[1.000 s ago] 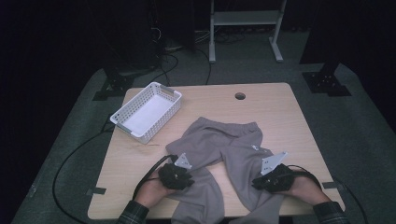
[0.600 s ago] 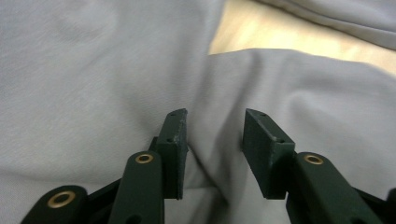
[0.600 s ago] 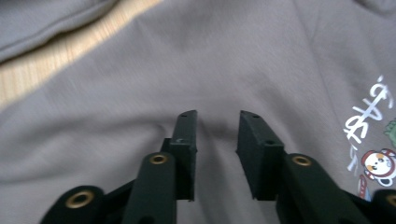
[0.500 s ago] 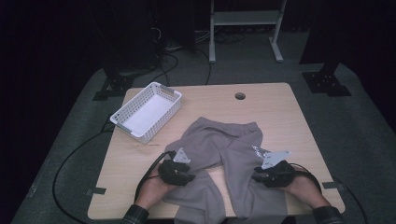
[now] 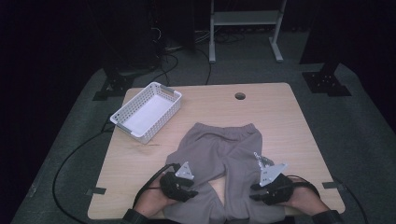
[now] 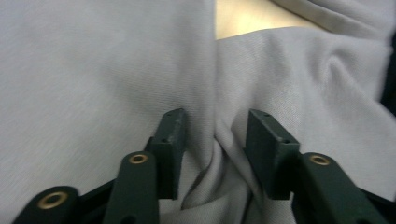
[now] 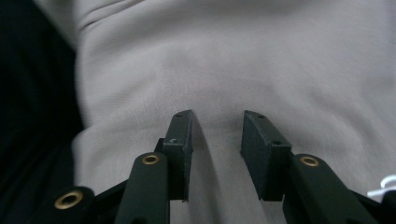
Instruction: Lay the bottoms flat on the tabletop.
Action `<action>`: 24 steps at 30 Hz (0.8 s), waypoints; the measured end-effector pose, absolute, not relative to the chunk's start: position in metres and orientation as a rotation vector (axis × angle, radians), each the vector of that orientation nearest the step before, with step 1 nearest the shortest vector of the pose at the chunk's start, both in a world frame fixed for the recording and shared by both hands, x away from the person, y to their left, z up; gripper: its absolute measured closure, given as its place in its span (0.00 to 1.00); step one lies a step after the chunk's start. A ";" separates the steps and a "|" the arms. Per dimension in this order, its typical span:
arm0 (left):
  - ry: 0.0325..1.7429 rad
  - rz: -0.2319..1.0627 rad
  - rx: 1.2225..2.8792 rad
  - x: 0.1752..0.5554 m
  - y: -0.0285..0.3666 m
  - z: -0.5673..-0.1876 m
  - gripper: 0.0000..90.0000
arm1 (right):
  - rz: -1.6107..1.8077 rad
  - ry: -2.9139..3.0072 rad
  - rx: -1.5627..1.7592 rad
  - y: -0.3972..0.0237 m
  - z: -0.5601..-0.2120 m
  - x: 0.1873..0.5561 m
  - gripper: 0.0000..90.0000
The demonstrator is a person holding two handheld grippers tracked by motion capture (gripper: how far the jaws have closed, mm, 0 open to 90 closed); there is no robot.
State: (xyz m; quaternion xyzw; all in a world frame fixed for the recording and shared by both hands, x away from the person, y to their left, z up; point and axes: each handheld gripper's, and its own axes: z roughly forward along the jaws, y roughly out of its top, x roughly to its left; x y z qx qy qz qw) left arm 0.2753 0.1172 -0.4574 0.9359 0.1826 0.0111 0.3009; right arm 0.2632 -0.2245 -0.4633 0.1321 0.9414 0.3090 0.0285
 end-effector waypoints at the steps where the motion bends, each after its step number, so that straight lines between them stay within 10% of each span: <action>1: 0.468 -0.002 2.479 0.275 0.116 -0.456 0.53 | 0.959 2.916 0.391 -0.224 -0.462 0.261 0.69; 10: 0.662 0.197 2.259 0.325 0.137 -0.431 0.43 | 1.122 2.517 0.763 -0.250 -0.437 0.315 0.59; 24: 0.856 0.345 2.346 0.410 0.119 -0.458 0.49 | 0.992 2.455 0.992 -0.241 -0.468 0.404 0.61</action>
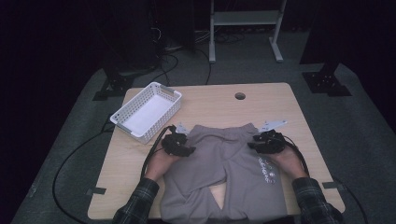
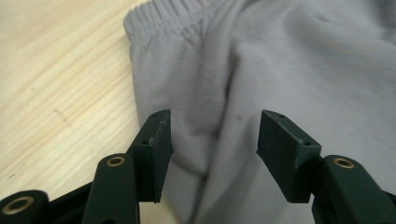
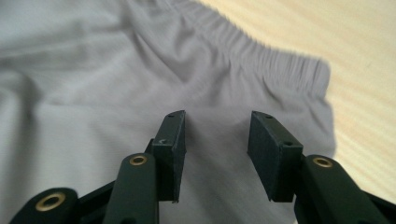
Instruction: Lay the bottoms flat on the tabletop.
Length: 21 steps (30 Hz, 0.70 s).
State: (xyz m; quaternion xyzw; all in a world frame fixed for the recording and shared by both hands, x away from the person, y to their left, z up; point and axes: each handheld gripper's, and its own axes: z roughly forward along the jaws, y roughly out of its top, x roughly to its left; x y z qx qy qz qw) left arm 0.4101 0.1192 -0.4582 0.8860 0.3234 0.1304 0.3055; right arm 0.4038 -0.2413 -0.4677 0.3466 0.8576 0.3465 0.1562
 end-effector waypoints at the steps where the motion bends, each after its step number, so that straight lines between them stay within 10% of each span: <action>1: 0.858 0.343 2.356 0.413 0.117 -0.461 0.50 | 0.972 2.467 1.003 -0.242 -0.472 0.406 0.61; 12: 0.986 0.362 2.309 0.440 0.121 -0.461 0.50 | 0.957 2.371 1.166 -0.244 -0.473 0.443 0.57; 21: 0.778 0.245 2.291 0.394 0.110 -0.452 0.47 | 1.127 2.482 0.995 -0.239 -0.461 0.404 0.57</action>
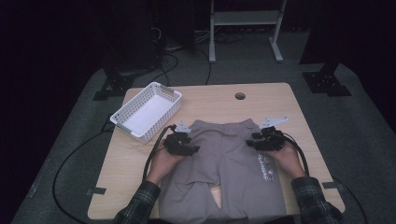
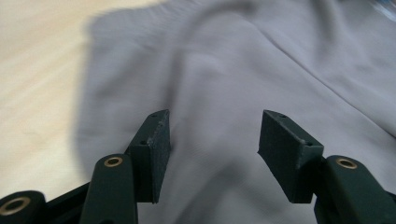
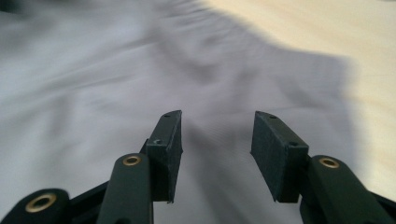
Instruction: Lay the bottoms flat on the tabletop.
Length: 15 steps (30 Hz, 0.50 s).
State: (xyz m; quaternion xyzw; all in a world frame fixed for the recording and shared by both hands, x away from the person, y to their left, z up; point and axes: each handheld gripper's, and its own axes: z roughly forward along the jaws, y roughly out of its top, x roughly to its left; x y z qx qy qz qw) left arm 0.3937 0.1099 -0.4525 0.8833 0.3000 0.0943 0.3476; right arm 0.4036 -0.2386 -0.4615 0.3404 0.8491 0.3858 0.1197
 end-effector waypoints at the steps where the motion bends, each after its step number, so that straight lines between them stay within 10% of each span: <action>1: 0.760 0.249 2.328 0.391 0.105 -0.455 0.47 | 1.122 2.514 0.952 -0.235 -0.463 0.398 0.57; 15: 0.615 0.187 2.407 0.374 0.051 -0.463 0.45 | 1.004 2.520 0.980 -0.262 -0.473 0.392 0.54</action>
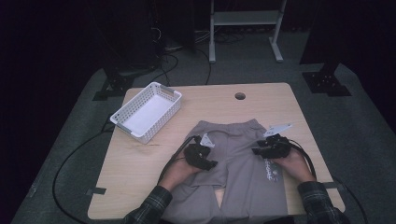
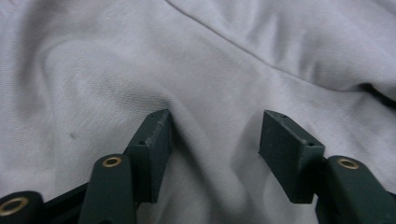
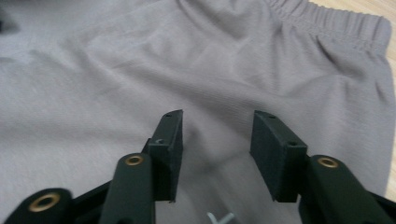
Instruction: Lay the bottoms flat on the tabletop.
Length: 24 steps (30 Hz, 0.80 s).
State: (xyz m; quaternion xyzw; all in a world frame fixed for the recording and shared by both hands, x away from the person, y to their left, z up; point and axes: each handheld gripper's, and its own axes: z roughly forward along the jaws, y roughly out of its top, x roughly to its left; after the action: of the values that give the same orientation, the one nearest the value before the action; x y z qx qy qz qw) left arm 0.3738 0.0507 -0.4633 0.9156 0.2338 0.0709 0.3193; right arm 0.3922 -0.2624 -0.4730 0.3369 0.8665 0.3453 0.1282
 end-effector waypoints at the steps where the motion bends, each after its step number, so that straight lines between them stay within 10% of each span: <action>1: 0.627 0.168 2.384 0.375 0.053 -0.462 0.44 | 1.009 2.524 0.999 -0.265 -0.473 0.392 0.51; 24: 0.839 0.218 2.220 0.310 0.175 -0.447 0.33 | 1.057 2.490 0.979 -0.267 -0.460 0.353 0.37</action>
State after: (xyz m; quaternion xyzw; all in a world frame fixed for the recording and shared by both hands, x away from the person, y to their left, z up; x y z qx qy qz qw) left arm 0.3096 0.1749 -0.4472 0.8653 0.3271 0.0850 0.3703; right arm 0.3529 -0.2673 -0.4600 0.3372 0.8580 0.3643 0.1319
